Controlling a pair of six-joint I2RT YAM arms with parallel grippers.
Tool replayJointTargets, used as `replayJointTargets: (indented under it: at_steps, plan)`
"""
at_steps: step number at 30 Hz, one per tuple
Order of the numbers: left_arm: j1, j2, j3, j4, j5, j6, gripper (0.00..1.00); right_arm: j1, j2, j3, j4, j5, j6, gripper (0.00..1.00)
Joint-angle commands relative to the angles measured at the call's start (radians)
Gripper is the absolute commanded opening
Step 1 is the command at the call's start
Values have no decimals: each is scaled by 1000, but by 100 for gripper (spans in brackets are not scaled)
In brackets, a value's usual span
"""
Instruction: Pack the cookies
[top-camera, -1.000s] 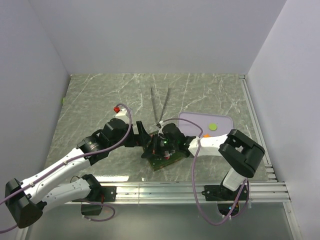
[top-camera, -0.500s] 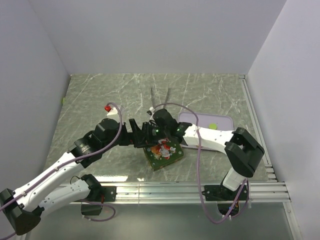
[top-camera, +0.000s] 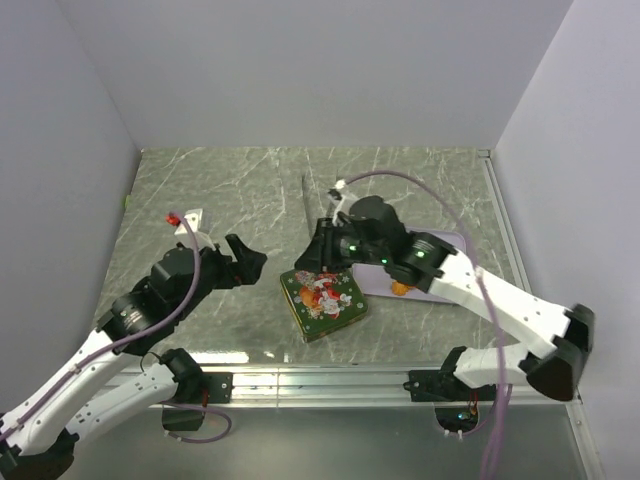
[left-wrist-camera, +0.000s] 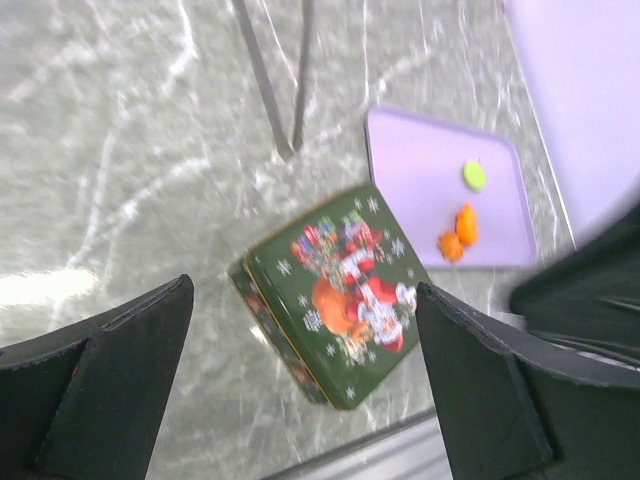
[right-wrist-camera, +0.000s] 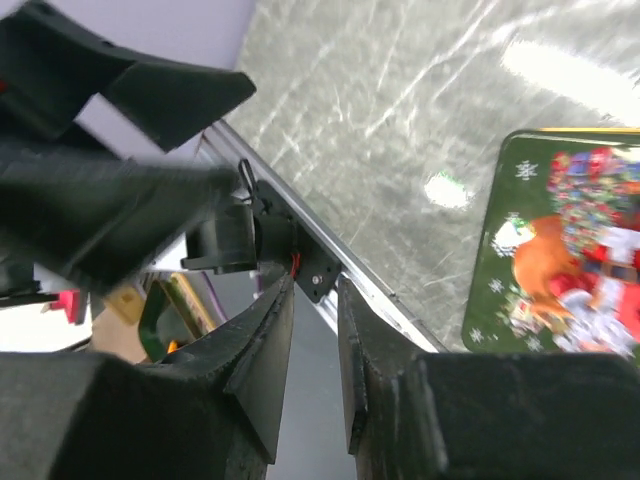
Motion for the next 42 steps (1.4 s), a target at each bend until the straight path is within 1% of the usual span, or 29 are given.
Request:
replayJointTargets:
  at_steps: [1,3,4,7,8,9,11,15,18,19,20,21,22,23,24,25,27,31,32,33,35,36,37,38,39,41,42]
  plan:
    - [3,-31,55,-9,-112,47,99,3,-113,33,-133,124,-58,33]
    - [3,-40,59,-10,-148,48,99,1,-184,28,-181,161,-62,35]
    - [3,-41,66,-13,-189,42,99,3,-207,30,-199,185,-70,35]
    - [3,-39,75,-18,-220,59,99,1,-294,19,-256,259,-82,38]
    - [3,-41,76,-16,-228,64,99,1,-337,17,-268,314,-84,46]
    - [3,-36,78,-22,-235,68,99,1,-359,11,-288,336,-85,52]
    - [3,-34,82,-27,-251,84,100,3,-411,8,-308,400,-91,62]
    - [3,-34,82,-19,-292,111,99,3,-465,7,-351,468,-111,65]
    - [3,-36,37,11,-352,139,99,3,-521,-27,-318,506,-108,76]
    - [3,-39,12,30,-373,154,99,3,-540,-44,-299,515,-119,83]
    - [3,-45,-11,81,-411,162,99,3,-578,-76,-281,535,-124,91]
    - [3,-60,-37,105,-497,160,99,1,-595,-91,-250,555,-128,92]
    - [3,-70,-90,128,-531,169,100,1,-610,-107,-239,607,-134,93]
    - [3,-82,-120,202,-550,194,100,3,-641,-134,-226,626,-139,94]
    - [2,-111,-149,243,-551,226,99,1,-650,-145,-212,646,-143,94]
    - [3,-126,-207,290,-544,292,100,1,-661,-156,-207,696,-144,95]
    - [3,-172,-256,397,-539,332,99,3,-681,-184,-198,727,-151,95]
    - [3,-220,-379,545,-536,441,98,1,-712,-254,-137,770,-194,95]
    - [3,-222,-397,566,-539,470,97,1,-727,-285,-118,796,-209,95]
    - [3,-220,-434,643,-539,534,98,3,-732,-300,-80,817,-222,96]
    - [5,-212,-471,718,-547,594,99,3,-748,-352,-39,880,-263,97]
    - [5,-200,-509,755,-544,658,99,1,-753,-374,12,905,-307,98]
    - [7,-191,-528,845,-542,680,99,3,-755,-395,38,925,-330,98]
    - [8,-180,-545,882,-544,721,99,3,-755,-435,58,943,-350,99]
    - [23,-147,-569,921,-551,729,99,3,-752,-452,95,1000,-361,100]
    - [52,-117,-583,976,-532,714,99,1,-735,-499,127,1049,-392,100]
    - [94,-91,-592,988,-503,702,100,1,-727,-513,155,1069,-406,100]
